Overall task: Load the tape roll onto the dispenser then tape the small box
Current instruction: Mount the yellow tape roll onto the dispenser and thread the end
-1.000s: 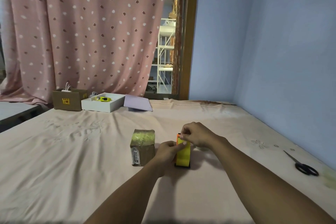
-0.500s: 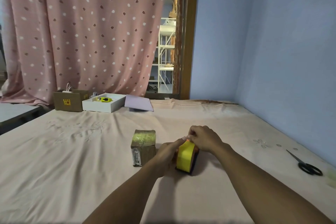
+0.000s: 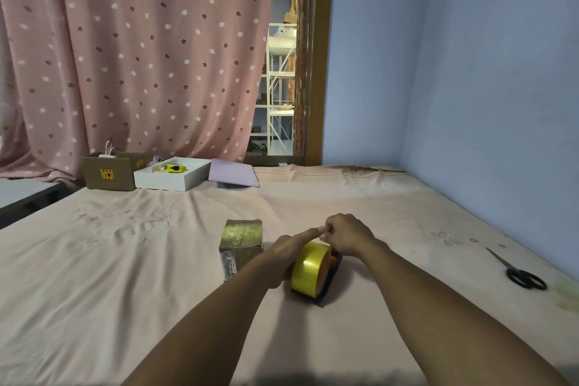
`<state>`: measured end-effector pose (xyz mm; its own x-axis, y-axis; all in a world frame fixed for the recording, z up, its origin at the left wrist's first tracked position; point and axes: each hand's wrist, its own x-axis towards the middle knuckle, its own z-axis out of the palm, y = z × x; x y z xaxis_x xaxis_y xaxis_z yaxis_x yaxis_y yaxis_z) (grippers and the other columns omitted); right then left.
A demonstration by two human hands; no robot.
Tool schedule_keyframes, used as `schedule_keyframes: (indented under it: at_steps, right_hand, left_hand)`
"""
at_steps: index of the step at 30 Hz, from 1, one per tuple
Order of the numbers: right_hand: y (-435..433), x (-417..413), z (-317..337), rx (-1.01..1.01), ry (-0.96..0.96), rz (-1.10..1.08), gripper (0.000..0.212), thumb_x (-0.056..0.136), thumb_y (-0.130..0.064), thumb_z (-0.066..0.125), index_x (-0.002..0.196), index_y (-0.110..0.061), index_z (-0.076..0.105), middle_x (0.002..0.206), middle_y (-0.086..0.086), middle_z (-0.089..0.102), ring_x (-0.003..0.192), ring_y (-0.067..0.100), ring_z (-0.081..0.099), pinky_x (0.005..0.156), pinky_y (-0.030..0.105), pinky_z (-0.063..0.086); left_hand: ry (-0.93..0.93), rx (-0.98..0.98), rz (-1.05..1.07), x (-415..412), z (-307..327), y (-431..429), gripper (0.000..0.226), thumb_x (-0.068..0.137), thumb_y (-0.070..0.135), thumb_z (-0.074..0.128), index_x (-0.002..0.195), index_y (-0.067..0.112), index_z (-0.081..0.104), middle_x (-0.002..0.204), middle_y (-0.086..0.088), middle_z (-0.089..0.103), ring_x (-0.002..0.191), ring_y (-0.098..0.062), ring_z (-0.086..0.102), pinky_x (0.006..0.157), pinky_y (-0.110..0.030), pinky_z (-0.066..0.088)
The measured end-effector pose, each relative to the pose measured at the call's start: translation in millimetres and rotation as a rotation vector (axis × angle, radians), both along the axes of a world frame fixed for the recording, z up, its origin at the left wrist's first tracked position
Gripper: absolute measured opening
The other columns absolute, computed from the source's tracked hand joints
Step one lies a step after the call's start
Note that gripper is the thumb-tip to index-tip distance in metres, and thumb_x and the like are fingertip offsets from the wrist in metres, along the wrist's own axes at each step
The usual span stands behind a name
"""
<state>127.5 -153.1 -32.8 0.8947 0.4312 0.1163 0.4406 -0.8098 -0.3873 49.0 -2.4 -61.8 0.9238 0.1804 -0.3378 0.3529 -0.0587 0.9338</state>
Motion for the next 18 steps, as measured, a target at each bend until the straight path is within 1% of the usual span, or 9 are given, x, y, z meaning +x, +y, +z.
schedule_keyframes:
  at_steps: [2, 5, 8, 10, 12, 13, 14, 16, 18]
  right_hand:
    - [-3.2, 2.2, -1.1, 0.026, 0.057, 0.016, 0.017, 0.088, -0.037, 0.069, 0.073, -0.029, 0.068, 0.093, -0.001, 0.073, 0.093, 0.024, 0.068, 0.084, 0.041, 0.058]
    - [-3.5, 3.2, -1.5, 0.049, 0.081, 0.039, 0.019, 0.085, -0.032, 0.068, 0.066, -0.030, 0.066, 0.082, -0.010, 0.070, 0.090, 0.020, 0.068, 0.084, 0.040, 0.058]
    - [-3.3, 3.1, -3.3, 0.057, 0.085, 0.041, 0.018, 0.085, -0.032, 0.070, 0.068, -0.028, 0.068, 0.083, -0.010, 0.071, 0.090, 0.019, 0.068, 0.085, 0.040, 0.058]
    - [-5.5, 3.3, -4.6, 0.097, 0.108, 0.049, 0.015, 0.087, -0.032, 0.071, 0.074, -0.026, 0.071, 0.081, -0.012, 0.069, 0.091, 0.018, 0.068, 0.086, 0.038, 0.058]
    - [-7.8, 3.3, -6.8, 0.140, 0.130, 0.056, 0.012, 0.090, -0.030, 0.071, 0.083, -0.021, 0.074, 0.082, -0.012, 0.067, 0.092, 0.018, 0.067, 0.086, 0.037, 0.057]
    - [-9.2, 2.8, -7.6, 0.163, 0.144, 0.055, 0.013, 0.091, -0.029, 0.071, 0.085, -0.018, 0.074, 0.084, -0.010, 0.068, 0.093, 0.019, 0.067, 0.085, 0.037, 0.056]
    - [-10.5, 2.4, -8.2, 0.185, 0.156, 0.053, 0.014, 0.092, -0.029, 0.071, 0.086, -0.016, 0.074, 0.086, -0.007, 0.069, 0.093, 0.019, 0.066, 0.085, 0.037, 0.055]
    - [-12.8, 2.2, -8.6, 0.210, 0.173, 0.043, 0.014, 0.091, -0.030, 0.071, 0.083, -0.018, 0.074, 0.090, -0.002, 0.072, 0.093, 0.019, 0.066, 0.083, 0.036, 0.055]
    - [-14.3, 3.3, -8.8, 0.208, 0.161, 0.057, 0.015, 0.090, -0.030, 0.073, 0.077, -0.023, 0.071, 0.092, 0.000, 0.074, 0.091, 0.019, 0.067, 0.082, 0.037, 0.056]
  left_hand:
    - [0.004, -0.012, -0.048, -4.2, -0.5, 3.0, 0.102, 0.053, 0.077, 0.082, 0.132, 0.017, 0.059, 0.125, -0.007, 0.072, 0.114, -0.026, 0.069, 0.104, -0.043, 0.055]
    - [-0.008, -0.017, -0.076, -6.5, -6.3, 8.7, 0.088, 0.056, 0.067, 0.087, 0.126, 0.015, 0.068, 0.121, -0.011, 0.077, 0.113, -0.028, 0.074, 0.104, -0.046, 0.056]
    - [-0.024, -0.028, -0.086, -7.3, -8.3, 9.6, 0.080, 0.060, 0.058, 0.089, 0.125, 0.013, 0.072, 0.122, -0.014, 0.077, 0.113, -0.029, 0.074, 0.100, -0.044, 0.057]
    - [-0.004, -0.068, -0.100, -7.4, -7.8, 10.7, 0.073, 0.065, 0.056, 0.084, 0.123, 0.013, 0.072, 0.115, -0.015, 0.078, 0.101, -0.028, 0.075, 0.091, -0.040, 0.058]
    - [0.029, -0.126, -0.156, -10.1, -5.4, 13.6, 0.058, 0.076, 0.051, 0.078, 0.117, 0.012, 0.072, 0.100, -0.011, 0.075, 0.088, -0.025, 0.070, 0.080, -0.035, 0.057]
    - [0.041, -0.143, -0.187, -11.6, -4.5, 15.5, 0.051, 0.080, 0.047, 0.076, 0.117, 0.012, 0.072, 0.099, -0.009, 0.074, 0.087, -0.024, 0.070, 0.078, -0.033, 0.057]
    - [0.041, -0.147, -0.206, -13.3, -4.0, 17.3, 0.050, 0.082, 0.043, 0.076, 0.120, 0.011, 0.072, 0.102, -0.009, 0.075, 0.090, -0.024, 0.070, 0.079, -0.034, 0.058]
    - [0.027, -0.133, -0.215, -15.4, -2.3, 19.1, 0.059, 0.079, 0.040, 0.081, 0.128, 0.008, 0.070, 0.117, -0.014, 0.076, 0.099, -0.027, 0.071, 0.086, -0.038, 0.059]
    - [-0.003, -0.115, -0.176, -15.0, -1.6, 17.8, 0.058, 0.080, 0.039, 0.083, 0.127, 0.006, 0.070, 0.121, -0.015, 0.077, 0.098, -0.026, 0.072, 0.084, -0.038, 0.060]
